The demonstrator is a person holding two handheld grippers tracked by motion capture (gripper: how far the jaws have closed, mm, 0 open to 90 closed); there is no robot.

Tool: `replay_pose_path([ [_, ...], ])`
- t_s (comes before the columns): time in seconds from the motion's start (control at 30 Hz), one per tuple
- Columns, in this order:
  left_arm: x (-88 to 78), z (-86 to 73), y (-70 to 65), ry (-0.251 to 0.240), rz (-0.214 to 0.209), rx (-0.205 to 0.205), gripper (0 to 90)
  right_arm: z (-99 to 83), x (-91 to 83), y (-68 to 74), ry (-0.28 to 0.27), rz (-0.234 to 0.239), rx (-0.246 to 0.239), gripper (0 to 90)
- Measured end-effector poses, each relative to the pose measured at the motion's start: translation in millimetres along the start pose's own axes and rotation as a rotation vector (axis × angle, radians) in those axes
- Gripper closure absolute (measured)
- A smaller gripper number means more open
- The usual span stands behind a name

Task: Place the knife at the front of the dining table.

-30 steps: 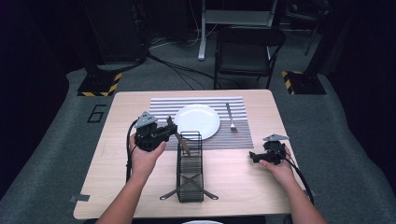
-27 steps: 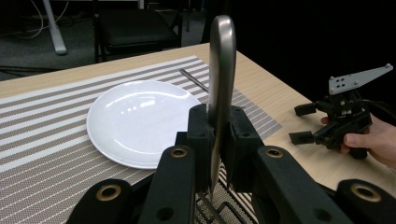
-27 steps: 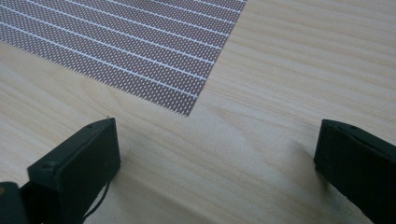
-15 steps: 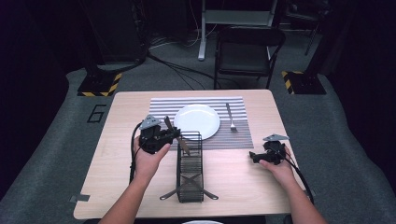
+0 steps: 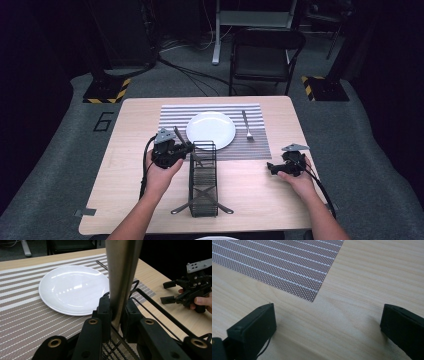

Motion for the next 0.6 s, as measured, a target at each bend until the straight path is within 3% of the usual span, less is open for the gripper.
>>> replay_pose_path([
  [0.4, 2.7, -1.3, -3.4, -0.002, -0.001, 0.015, 80.7, 0.0, 0.0, 0.0, 0.0, 0.0, 0.0, 0.0],
  [0.6, 6.9, 1.6, -12.0, 0.013, 0.003, 0.059, 81.2, 0.0, 0.0, 0.0, 0.0, 0.0, 0.0, 0.0],
])
Point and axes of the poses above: each handheld gripper's, and its own axes: x roughly forward along the jaws, z roughly out of its top, y roughly to its left, the point moved 8 cm from there along x, roughly forward along the jaws, and after that the axes turned 9 degrees about -x, right-handed, at the moved point
